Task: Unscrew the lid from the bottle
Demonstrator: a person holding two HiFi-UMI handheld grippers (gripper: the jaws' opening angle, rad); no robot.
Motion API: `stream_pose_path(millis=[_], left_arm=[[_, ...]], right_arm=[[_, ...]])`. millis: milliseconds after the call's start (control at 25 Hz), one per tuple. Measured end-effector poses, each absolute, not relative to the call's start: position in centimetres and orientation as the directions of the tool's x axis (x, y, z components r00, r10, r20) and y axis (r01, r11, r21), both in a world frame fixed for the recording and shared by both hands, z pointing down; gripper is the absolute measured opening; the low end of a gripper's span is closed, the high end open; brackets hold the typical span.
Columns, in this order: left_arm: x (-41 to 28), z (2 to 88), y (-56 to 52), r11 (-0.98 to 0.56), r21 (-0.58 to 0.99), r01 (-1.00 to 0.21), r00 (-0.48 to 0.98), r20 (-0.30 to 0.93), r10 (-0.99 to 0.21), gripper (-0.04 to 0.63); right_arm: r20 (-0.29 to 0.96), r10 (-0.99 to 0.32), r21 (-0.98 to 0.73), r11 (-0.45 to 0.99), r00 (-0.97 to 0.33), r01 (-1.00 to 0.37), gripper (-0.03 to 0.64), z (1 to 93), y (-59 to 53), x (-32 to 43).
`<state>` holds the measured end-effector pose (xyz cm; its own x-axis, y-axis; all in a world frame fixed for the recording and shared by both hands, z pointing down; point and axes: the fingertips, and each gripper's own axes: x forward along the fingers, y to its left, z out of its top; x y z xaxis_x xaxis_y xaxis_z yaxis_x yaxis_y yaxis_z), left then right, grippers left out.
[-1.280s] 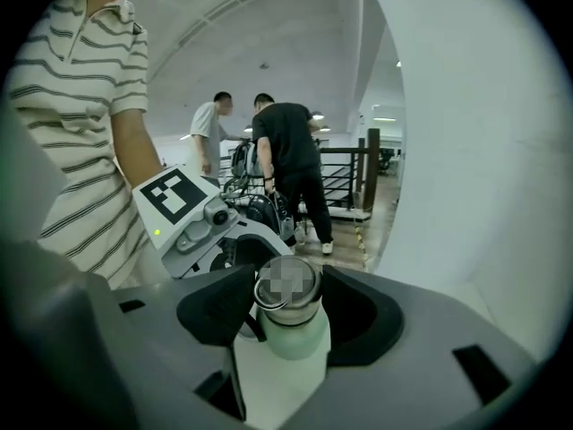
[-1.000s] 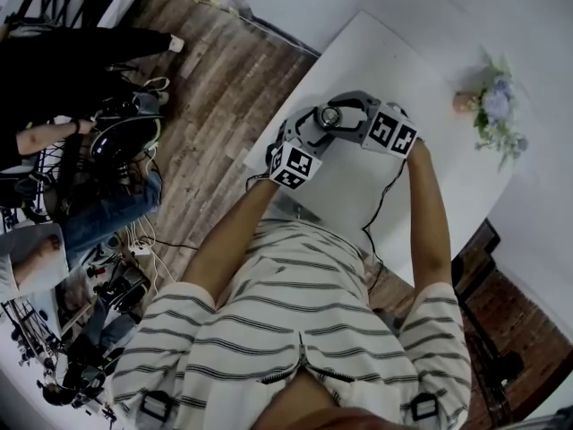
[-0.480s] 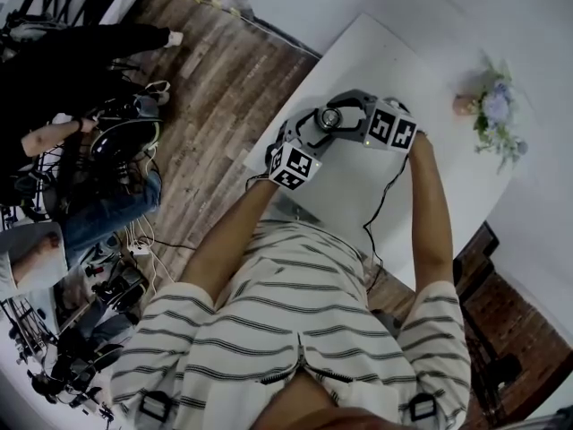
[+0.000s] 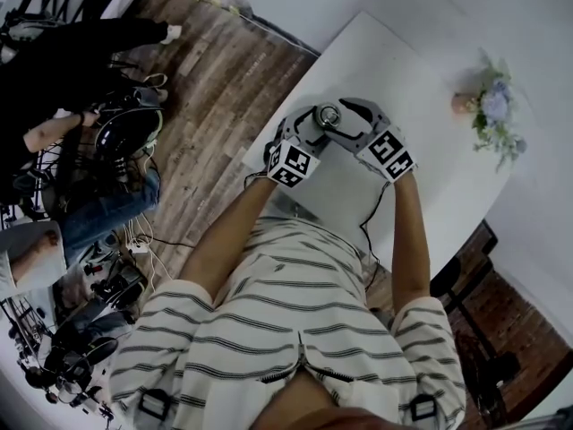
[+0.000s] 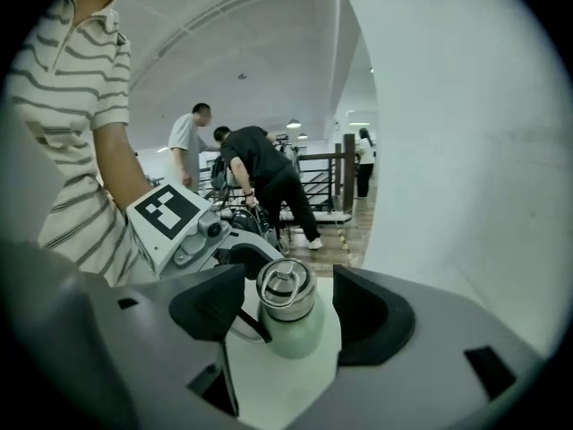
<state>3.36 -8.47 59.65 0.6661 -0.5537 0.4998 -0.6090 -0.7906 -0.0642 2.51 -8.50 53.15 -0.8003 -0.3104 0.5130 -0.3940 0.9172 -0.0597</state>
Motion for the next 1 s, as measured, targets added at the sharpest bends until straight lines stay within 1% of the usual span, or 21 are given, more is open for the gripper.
stream_pose_path(millis=[80,160,280,400,560,680,720,1000], left_arm=[[3.3,59.6,-8.4,-0.790,-0.063,-0.610,0.665,0.501,-0.554,0.299],[3.4,59.7,-8.5,-0.789,-0.062,-0.611,0.664,0.502,-0.554,0.299],[3.3,59.8,-8.5,-0.789,-0.062,-0.611,0.664,0.502,-0.554,0.299],[3.4,59.8,-8.4,-0.789,-0.064,-0.612,0.663,0.503,-0.555,0.299],[3.4,59.9,-8.6,-0.786,-0.065,-0.614,0.661,0.502,-0.558,0.299],[3.4,59.7,-8.5,-0.786,-0.064,-0.615,0.661,0.501,-0.558,0.299],[3.4,59.7,-8.5,-0.786,-0.063,-0.615,0.662,0.501,-0.558,0.299],[3.4,59.8,-8.4,-0.785,-0.063,-0.616,0.661,0.500,-0.559,0.299]], right_arm=[[0.512,-0.396,-0.035,0.878,-0.763,-0.478,0.334,53.4,-8.2,2.3],[0.495,-0.489,-0.033,0.816,-0.719,-0.577,0.334,53.6,-8.1,2.2],[0.455,-0.622,-0.092,0.679,-0.637,-0.728,0.314,53.8,-8.6,2.5],[0.439,-0.705,-0.082,0.585,-0.556,-0.807,0.308,54.0,-8.9,2.6],[0.450,-0.753,-0.045,0.517,-0.480,-0.855,0.299,54.5,-9.3,2.5],[0.465,-0.766,-0.034,0.486,-0.444,-0.873,0.266,54.9,-9.3,2.4],[0.468,-0.766,-0.030,0.484,-0.441,-0.874,0.246,54.9,-9.2,2.3],[0.461,-0.760,-0.009,0.513,-0.458,-0.859,0.245,55.1,-9.1,2.2]])
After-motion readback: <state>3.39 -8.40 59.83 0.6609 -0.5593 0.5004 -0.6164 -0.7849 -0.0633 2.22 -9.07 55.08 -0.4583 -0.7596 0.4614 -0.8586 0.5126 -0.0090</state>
